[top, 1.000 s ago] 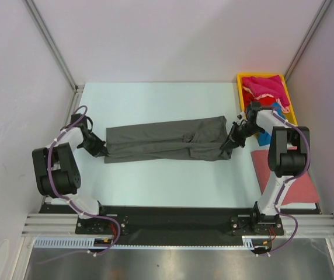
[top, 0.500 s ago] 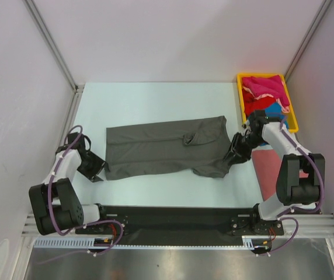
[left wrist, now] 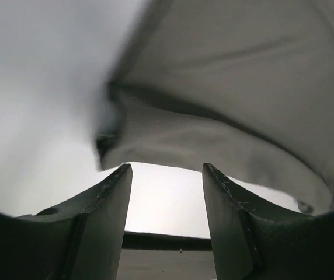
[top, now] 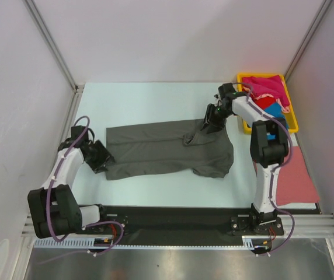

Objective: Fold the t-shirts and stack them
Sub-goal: Fold the tshirt

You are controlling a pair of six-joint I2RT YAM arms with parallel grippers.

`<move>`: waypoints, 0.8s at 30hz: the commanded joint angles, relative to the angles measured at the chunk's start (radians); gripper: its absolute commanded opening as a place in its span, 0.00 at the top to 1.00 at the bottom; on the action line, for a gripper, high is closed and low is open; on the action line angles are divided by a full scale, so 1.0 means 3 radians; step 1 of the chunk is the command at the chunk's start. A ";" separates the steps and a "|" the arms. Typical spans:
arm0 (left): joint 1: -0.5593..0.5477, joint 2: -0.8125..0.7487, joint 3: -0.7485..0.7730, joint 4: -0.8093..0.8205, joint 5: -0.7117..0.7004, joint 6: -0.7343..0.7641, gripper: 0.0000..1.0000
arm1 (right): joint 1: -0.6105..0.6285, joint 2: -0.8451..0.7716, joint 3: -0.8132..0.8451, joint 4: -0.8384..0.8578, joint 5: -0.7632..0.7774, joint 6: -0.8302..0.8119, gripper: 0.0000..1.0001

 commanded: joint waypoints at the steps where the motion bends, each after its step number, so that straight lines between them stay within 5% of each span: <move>1: -0.0393 0.0026 0.0324 0.0367 0.0403 0.0344 0.43 | 0.0109 0.0282 0.0372 0.0113 0.0185 0.0035 0.55; 5: -0.0635 0.0108 0.0386 0.0465 0.0490 0.0298 0.46 | 0.0201 0.0563 0.0664 0.0057 0.0384 0.0066 0.54; 24: -0.0635 0.0292 0.0391 0.0511 0.0551 0.0395 0.46 | 0.0585 0.0896 0.1120 -0.0460 0.1269 -0.0124 0.57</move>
